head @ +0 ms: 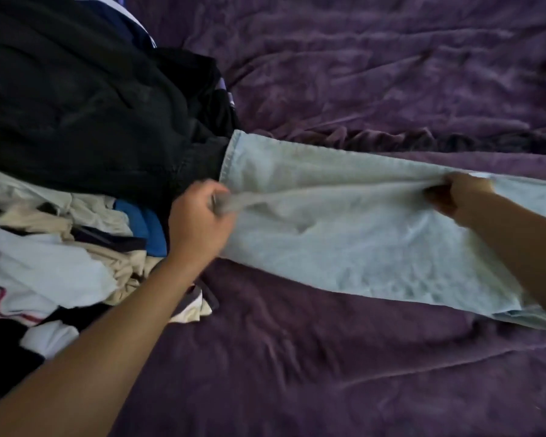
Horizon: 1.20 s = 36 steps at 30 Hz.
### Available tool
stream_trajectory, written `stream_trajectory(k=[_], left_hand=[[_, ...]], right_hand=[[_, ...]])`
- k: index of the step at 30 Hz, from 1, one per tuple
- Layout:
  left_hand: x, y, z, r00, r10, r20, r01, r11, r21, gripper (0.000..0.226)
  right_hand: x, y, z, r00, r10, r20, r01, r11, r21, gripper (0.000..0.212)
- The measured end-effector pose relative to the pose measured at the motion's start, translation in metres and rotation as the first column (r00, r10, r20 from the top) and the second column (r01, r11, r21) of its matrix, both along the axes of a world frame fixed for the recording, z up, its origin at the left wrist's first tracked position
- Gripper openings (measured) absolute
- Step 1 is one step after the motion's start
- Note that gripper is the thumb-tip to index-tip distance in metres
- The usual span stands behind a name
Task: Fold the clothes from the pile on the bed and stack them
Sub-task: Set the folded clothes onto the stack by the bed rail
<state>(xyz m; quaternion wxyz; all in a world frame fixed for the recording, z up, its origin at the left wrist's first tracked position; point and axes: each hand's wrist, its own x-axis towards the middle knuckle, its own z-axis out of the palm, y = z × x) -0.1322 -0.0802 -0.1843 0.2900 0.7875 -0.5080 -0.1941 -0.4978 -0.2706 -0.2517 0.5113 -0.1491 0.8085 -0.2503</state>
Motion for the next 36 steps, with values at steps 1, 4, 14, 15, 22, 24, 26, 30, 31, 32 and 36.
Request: stream_trajectory(k=[1, 4, 14, 15, 22, 24, 26, 30, 31, 32, 36], left_hand=[[0.012, -0.027, 0.005, 0.998, 0.044, -0.054, -0.044, 0.999, -0.008, 0.013], [0.042, -0.102, -0.010, 0.984, 0.119, -0.131, -0.101, 0.985, 0.137, 0.023], [0.038, -0.078, -0.085, 0.944, 0.323, 0.067, -0.327, 0.890, 0.318, 0.063], [0.030, -0.066, -0.083, 0.946, 0.314, 0.078, -0.323, 0.904, 0.280, 0.058], [0.013, -0.022, -0.075, 0.994, 0.097, -0.054, -0.089, 0.986, 0.139, 0.017], [0.020, -0.026, -0.073, 0.980, 0.165, -0.112, -0.149, 0.979, 0.139, 0.014], [0.022, -0.031, -0.069, 0.942, 0.263, -0.210, -0.242, 0.962, 0.123, 0.013], [0.025, -0.026, -0.072, 0.952, 0.292, -0.095, -0.270, 0.943, 0.194, 0.011], [0.026, -0.022, -0.075, 0.966, 0.257, -0.005, -0.248, 0.938, 0.241, 0.010], [0.026, -0.017, -0.077, 0.973, 0.213, 0.084, -0.229, 0.928, 0.294, 0.011], [0.020, -0.012, -0.085, 0.946, 0.042, 0.322, -0.179, 0.895, 0.408, 0.033]], right_hand=[[0.004, -0.007, 0.005, 1.000, -0.012, 0.011, 0.013, 1.000, -0.005, 0.012], [0.015, -0.025, 0.016, 0.998, -0.026, 0.050, 0.031, 0.996, -0.088, 0.014], [0.080, 0.066, -0.016, 0.183, 0.612, -0.769, -0.970, 0.241, -0.038, 0.046], [0.092, 0.081, -0.021, 0.105, 0.615, -0.782, -0.989, 0.145, -0.018, 0.047], [0.115, 0.093, -0.043, -0.148, 0.677, -0.721, -0.980, -0.003, 0.199, 0.059], [0.112, 0.092, -0.042, -0.181, 0.678, -0.713, -0.976, -0.032, 0.217, 0.059], [0.111, 0.092, -0.040, -0.190, 0.685, -0.703, -0.974, -0.039, 0.225, 0.060], [0.111, 0.090, -0.040, -0.184, 0.666, -0.723, -0.973, -0.019, 0.231, 0.061], [0.110, 0.090, -0.041, -0.197, 0.658, -0.727, -0.970, -0.021, 0.244, 0.061], [0.107, 0.090, -0.045, -0.230, 0.649, -0.725, -0.961, -0.034, 0.275, 0.063], [0.102, 0.088, -0.064, -0.387, 0.616, -0.686, -0.900, -0.089, 0.427, 0.067]])
